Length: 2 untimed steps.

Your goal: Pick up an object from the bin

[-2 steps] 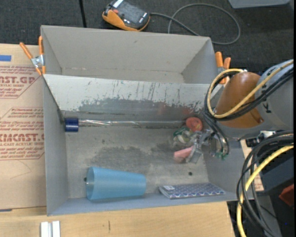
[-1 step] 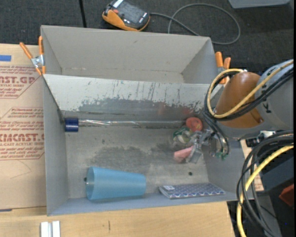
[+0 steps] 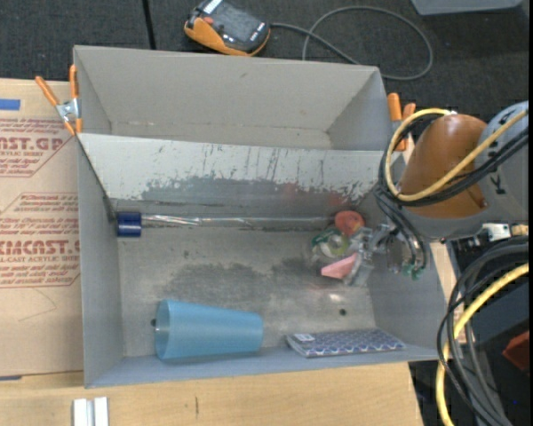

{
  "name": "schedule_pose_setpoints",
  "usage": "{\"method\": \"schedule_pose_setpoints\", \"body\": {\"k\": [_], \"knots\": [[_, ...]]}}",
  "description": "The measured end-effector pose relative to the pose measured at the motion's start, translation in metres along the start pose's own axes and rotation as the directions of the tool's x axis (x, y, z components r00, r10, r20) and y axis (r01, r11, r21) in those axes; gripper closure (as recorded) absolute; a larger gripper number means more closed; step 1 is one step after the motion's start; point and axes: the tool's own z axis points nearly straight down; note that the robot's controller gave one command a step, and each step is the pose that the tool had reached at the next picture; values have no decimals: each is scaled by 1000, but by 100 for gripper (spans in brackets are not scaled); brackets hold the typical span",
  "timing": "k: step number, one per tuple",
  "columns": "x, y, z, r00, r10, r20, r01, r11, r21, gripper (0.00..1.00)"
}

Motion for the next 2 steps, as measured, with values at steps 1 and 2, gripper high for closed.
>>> {"method": "schedule_pose_setpoints", "body": {"k": [1,2], "knots": [[4,-9,-48,1000,-1,11,1,1000,-1,100],[8,-11,-103,1000,9,3,-9,1000,-1,100]]}}
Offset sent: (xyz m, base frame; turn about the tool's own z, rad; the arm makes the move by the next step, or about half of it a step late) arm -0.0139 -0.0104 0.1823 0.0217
